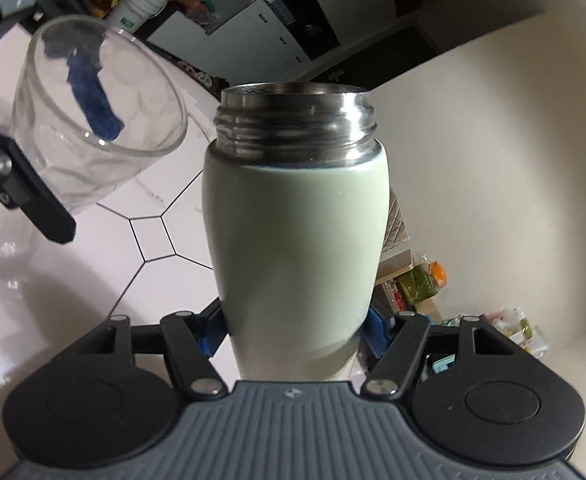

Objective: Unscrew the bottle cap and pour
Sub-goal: 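Lift the bottle with the right gripper and bring it over the glass, then tilt the bottle mouth down above the glass held by the left gripper, then pour water from the bottle into the glass with the right gripper, then tilt the bottle back upright and raise it away from the glass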

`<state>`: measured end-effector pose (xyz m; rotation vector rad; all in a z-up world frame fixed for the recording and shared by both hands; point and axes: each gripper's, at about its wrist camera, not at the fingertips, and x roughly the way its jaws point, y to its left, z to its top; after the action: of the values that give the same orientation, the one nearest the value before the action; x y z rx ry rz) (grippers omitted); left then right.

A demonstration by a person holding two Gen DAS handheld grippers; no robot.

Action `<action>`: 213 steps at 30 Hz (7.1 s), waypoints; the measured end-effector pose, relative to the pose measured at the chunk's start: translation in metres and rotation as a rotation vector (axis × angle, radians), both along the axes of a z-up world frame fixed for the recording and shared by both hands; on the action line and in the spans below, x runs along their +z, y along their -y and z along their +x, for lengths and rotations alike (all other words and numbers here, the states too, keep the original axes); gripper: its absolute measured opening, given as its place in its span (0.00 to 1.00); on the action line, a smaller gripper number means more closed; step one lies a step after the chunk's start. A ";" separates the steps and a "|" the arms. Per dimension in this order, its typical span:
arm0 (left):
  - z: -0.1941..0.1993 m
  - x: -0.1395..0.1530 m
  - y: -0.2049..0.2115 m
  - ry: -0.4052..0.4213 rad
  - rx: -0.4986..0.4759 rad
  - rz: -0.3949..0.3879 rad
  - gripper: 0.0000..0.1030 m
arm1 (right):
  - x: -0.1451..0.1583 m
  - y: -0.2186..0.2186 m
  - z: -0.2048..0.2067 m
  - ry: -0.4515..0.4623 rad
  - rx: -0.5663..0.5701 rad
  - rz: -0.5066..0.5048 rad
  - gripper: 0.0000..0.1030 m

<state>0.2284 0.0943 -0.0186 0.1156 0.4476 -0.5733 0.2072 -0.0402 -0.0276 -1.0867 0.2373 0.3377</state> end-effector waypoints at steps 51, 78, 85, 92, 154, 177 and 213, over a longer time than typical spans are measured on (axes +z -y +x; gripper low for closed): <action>-0.006 -0.005 -0.006 -0.013 -0.021 -0.014 0.76 | -0.033 -0.031 0.004 0.182 0.084 -0.420 0.67; -0.005 -0.002 -0.012 -0.006 -0.031 0.000 0.76 | -0.055 -0.024 -0.001 0.252 0.096 -0.569 0.67; -0.008 -0.002 -0.010 0.001 -0.039 0.002 0.76 | -0.058 -0.023 -0.002 0.268 0.097 -0.605 0.67; -0.010 0.000 -0.010 0.002 -0.049 0.011 0.76 | -0.062 -0.026 -0.004 0.279 0.095 -0.637 0.67; -0.019 -0.019 0.001 0.023 -0.091 0.027 0.76 | -0.080 -0.045 0.010 0.354 0.097 -0.938 0.67; -0.019 -0.025 -0.010 0.015 -0.077 0.039 0.76 | -0.075 -0.050 0.009 0.393 0.102 -0.987 0.67; -0.020 -0.029 -0.012 0.000 -0.037 0.039 0.76 | -0.060 -0.059 -0.003 0.295 0.048 -0.795 0.67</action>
<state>0.2084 0.1063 -0.0473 0.1610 0.4571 -0.6007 0.2043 0.0185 -0.0872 -1.9092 0.0756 0.1127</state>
